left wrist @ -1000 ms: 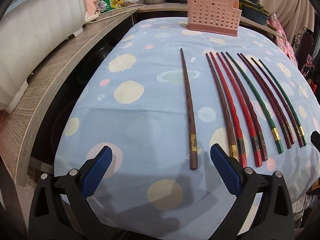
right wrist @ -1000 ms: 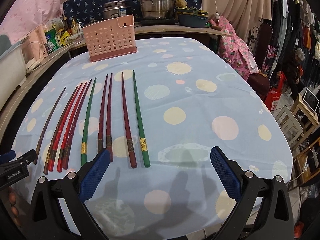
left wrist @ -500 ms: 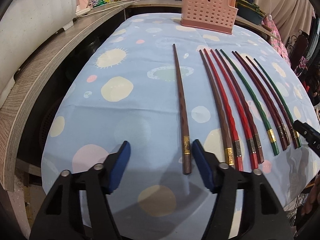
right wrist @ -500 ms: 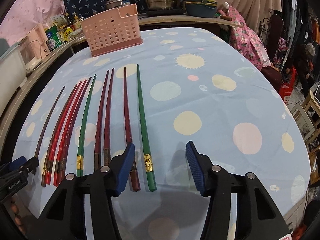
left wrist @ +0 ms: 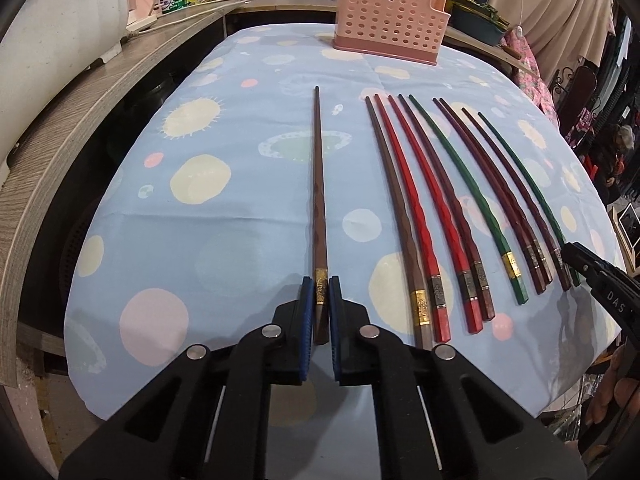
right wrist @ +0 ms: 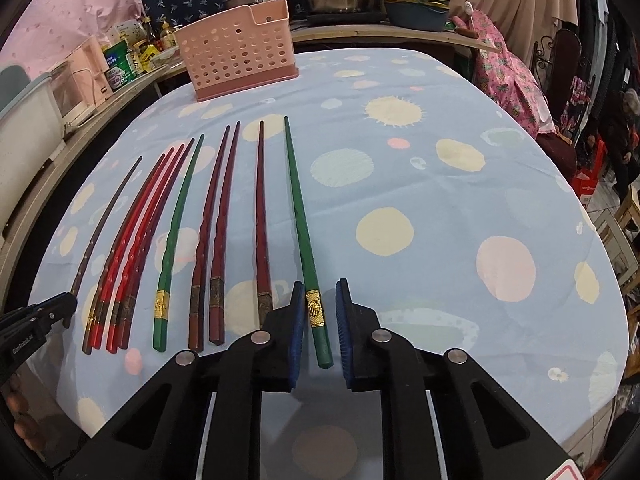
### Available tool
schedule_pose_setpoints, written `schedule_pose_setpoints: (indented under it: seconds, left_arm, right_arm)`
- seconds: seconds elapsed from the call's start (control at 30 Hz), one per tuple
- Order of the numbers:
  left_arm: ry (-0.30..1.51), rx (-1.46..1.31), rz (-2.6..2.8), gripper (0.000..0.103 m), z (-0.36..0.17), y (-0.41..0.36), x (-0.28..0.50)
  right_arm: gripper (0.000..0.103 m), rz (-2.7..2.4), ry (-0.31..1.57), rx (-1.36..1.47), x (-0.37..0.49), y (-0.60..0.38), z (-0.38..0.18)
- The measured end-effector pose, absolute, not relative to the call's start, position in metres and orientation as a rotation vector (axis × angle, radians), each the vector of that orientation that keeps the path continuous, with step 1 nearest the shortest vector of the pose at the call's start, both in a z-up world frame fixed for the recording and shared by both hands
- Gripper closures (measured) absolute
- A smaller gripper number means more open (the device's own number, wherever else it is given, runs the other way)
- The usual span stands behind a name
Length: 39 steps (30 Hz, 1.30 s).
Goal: Organize utensils
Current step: 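Close the left gripper on a brown chopstick while the right gripper grasps a green chopstick, then lift both held chopsticks and carry them over the pink basket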
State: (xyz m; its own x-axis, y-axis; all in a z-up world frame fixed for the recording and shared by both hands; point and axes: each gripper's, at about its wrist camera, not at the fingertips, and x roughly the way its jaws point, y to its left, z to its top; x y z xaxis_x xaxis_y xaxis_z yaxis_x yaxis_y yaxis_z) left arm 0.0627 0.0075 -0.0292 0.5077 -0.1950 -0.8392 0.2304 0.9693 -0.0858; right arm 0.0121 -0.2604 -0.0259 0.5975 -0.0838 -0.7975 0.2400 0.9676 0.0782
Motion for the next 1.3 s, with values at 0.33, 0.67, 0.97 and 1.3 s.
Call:
schedule_pose_setpoints:
  seconds: [0.33,0.67,0.97,1.3]
  left_arm:
    - [0.982,-0.006,-0.276,0.096,-0.003,0.011,0.067]
    - [0.839,-0.107,-0.294,0.096,0.081,0.022,0.101]
    - [0.695,-0.128,-0.303,0.096,0.161,0.007,0.169]
    - [0.544,-0.124,-0.320,0.096,0.239,-0.026,0.231]
  right_arm:
    - [0.096,-0.154,0.882,0.207,0.009,-0.263,0.002]
    - [0.096,-0.133,0.716,0.216,0.034,-0.281,0.087]
    - [0.096,-0.119,0.582,0.247,0.095,-0.315,0.155]
    - [0.096,-0.077,0.468,0.272,0.160,-0.331,0.217]
